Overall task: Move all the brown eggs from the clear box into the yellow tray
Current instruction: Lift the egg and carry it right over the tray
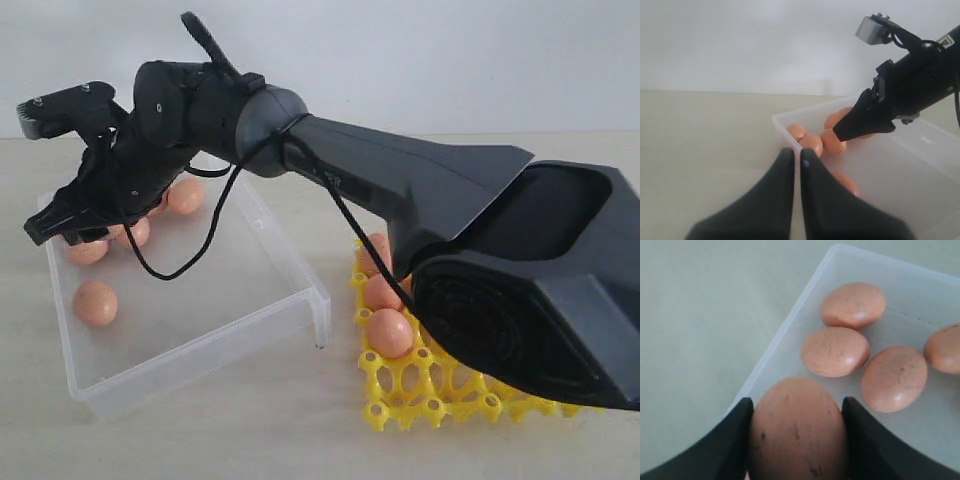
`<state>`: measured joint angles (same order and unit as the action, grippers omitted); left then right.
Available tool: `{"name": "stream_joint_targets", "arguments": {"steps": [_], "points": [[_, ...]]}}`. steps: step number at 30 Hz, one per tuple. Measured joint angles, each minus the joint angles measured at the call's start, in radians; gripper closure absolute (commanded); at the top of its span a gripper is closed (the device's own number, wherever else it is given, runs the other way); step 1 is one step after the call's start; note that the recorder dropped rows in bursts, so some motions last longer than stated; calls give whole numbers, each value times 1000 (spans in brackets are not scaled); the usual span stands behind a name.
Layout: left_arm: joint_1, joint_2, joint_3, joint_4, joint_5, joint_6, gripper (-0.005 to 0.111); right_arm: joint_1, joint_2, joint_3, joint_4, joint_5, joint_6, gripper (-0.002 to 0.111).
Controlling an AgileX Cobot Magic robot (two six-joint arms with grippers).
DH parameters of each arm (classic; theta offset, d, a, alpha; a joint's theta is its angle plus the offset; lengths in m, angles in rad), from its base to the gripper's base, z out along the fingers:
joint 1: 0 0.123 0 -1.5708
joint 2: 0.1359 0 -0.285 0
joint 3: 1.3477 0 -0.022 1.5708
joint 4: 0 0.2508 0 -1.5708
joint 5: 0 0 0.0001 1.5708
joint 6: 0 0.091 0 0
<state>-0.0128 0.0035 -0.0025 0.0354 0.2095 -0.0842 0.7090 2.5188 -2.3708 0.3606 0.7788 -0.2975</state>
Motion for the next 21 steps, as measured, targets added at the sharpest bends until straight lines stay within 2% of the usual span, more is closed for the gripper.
{"name": "stream_joint_targets", "arguments": {"steps": [7,11,13,16,21], "points": [[0,0,0,0,0,0,103,0,-127,47,-2,30,22,109],[0,0,0,0,0,0,103,0,-234,207,28,-5,-8,109],[0,0,0,0,0,0,103,0,-304,338,81,-78,-46,109],[0,0,0,0,0,0,103,0,-465,613,209,-281,-151,109],[0,0,0,0,0,0,103,44,-824,1182,422,-822,-429,109]]}}
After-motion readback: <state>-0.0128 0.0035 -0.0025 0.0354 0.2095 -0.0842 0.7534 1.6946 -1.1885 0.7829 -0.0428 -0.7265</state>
